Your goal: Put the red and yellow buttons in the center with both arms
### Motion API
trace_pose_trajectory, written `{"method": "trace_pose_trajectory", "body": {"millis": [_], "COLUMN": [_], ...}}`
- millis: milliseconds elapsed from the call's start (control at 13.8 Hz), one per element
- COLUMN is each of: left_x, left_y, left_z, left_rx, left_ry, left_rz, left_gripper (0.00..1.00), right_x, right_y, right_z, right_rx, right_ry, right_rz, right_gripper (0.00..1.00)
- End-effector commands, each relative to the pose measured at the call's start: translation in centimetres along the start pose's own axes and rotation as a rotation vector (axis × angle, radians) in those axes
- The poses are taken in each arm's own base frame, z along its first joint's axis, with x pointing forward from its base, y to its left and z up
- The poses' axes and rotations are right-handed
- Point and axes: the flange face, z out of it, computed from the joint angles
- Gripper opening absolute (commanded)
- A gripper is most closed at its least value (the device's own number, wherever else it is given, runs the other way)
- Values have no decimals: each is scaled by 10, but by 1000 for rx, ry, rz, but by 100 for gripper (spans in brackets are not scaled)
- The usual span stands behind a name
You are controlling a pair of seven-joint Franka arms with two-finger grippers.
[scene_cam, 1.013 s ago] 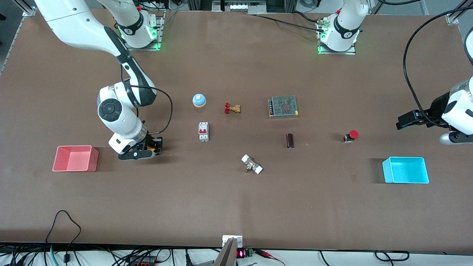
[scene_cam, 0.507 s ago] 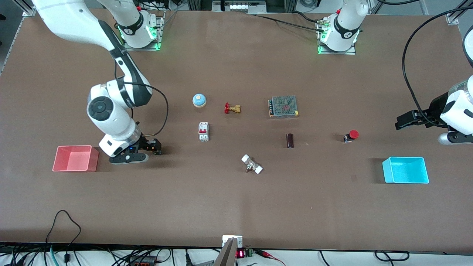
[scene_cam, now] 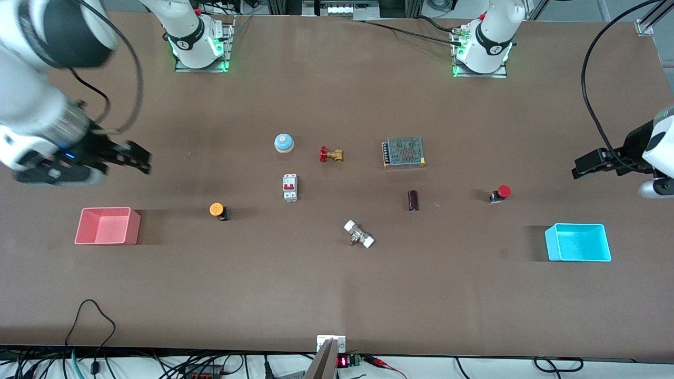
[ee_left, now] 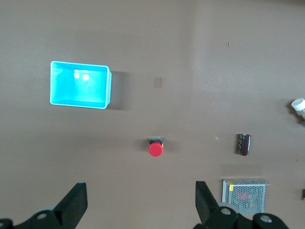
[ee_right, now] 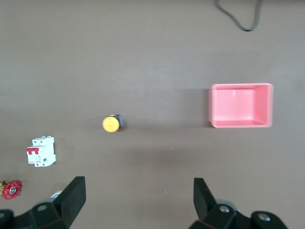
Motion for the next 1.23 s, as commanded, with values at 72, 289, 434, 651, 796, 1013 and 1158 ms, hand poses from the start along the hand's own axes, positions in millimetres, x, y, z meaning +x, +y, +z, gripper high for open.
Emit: {"method": "trace_pose_trajectory", "body": {"millis": [72, 289, 434, 651, 796, 1013, 1158], "left_x": [-11, -8, -10, -18, -22, -26, -25], "left_y": [4, -5, 2, 5, 7, 7, 6], "left_z": [-16, -16, -19, -21, -22, -21, -21], "left_rx": [38, 26, 22, 20, 20, 17, 17], "left_ry": [11, 24, 25, 24, 26, 21, 24], "left_rz": [56, 49, -4, 56, 59, 48, 47], "left_gripper": [100, 100, 100, 100, 100, 100, 100], "right_x": [-14, -14, -13, -13, -14, -15, -21], "right_y": [32, 26, 25, 25, 26, 28, 31], "right_z": [-21, -18, -16, -16, -17, -20, -18], "right_rx": [33, 32, 31, 32, 32, 29, 24], "right_ry": [-23, -36, -36, -39, -37, -37, -67], "right_rz": [55, 60, 63, 63, 63, 66, 71], "right_gripper": [100, 100, 100, 100, 100, 100, 100]}}
